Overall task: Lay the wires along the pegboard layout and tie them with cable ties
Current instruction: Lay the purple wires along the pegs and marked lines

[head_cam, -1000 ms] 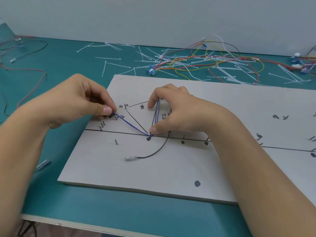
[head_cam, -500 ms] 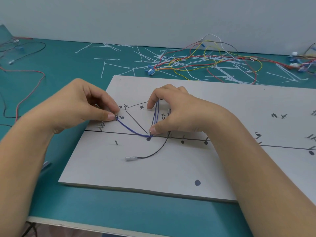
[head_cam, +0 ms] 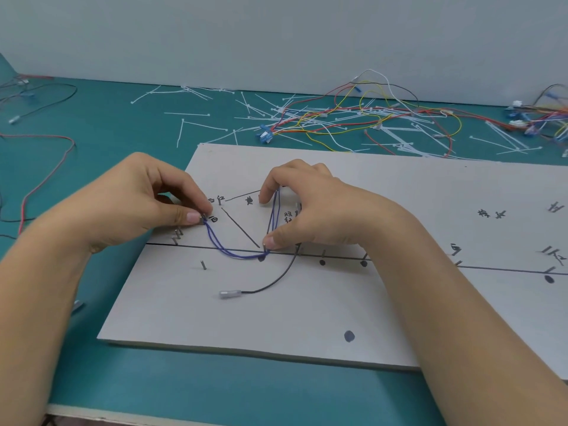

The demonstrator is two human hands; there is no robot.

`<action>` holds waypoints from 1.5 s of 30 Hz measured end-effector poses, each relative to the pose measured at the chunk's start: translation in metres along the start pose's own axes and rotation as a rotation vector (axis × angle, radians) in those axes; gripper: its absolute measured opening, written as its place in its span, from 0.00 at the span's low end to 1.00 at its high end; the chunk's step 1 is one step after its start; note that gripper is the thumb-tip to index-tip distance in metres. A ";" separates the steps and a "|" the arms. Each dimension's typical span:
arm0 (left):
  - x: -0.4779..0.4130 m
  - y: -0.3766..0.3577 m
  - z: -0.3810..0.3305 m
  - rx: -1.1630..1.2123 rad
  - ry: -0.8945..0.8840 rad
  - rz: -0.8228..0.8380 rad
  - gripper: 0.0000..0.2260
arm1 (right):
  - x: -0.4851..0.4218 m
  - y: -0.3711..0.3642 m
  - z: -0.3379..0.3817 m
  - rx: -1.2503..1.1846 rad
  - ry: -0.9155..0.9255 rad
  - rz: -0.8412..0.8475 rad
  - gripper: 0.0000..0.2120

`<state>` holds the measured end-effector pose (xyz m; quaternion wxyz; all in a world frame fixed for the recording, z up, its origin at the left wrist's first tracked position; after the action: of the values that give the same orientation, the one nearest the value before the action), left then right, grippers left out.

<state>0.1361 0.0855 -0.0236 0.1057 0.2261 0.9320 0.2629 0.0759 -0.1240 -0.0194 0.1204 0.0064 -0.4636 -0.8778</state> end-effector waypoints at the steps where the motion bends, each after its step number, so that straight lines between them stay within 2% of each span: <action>1: 0.001 0.000 -0.001 0.002 0.000 0.010 0.09 | 0.000 0.000 0.000 0.002 -0.001 0.000 0.24; 8: 0.006 0.002 -0.007 0.027 0.018 0.052 0.18 | 0.002 0.002 0.001 0.003 0.025 -0.005 0.25; 13: 0.000 0.019 -0.028 -0.254 -0.025 -0.047 0.24 | 0.002 0.004 -0.001 -0.024 0.022 -0.029 0.24; 18: -0.026 0.028 -0.053 -0.256 -0.045 -0.085 0.19 | 0.000 0.005 -0.001 -0.042 0.026 -0.059 0.18; 24: -0.046 0.007 -0.036 -0.164 -0.008 -0.196 0.03 | -0.004 0.011 -0.004 -0.085 0.025 -0.133 0.10; 28: -0.041 -0.002 -0.014 -0.183 0.030 -0.162 0.04 | -0.008 0.016 -0.005 -0.102 0.012 -0.221 0.08; 35: -0.040 -0.003 -0.011 -0.150 0.028 -0.131 0.03 | -0.008 0.021 -0.013 -0.259 -0.048 -0.312 0.17; 40: -0.041 -0.005 -0.011 -0.150 0.037 -0.135 0.05 | -0.009 0.020 -0.013 -0.232 -0.049 -0.301 0.21; 45: -0.042 -0.008 -0.012 -0.148 0.034 -0.145 0.05 | -0.010 0.020 -0.013 -0.203 -0.040 -0.326 0.17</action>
<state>0.1658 0.0544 -0.0147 0.1250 0.1452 0.9255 0.3267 0.0919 -0.1436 -0.0113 -0.0329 0.0517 -0.3681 -0.9278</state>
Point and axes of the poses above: each hand's wrist, its own x-axis away from the middle knuckle, its own y-axis out of the back of the hand, z = x × y, the point moved 9 cm from there along -x, towards the middle knuckle, and after that the axes turned 5 degrees about -z, right-handed, at the moved point
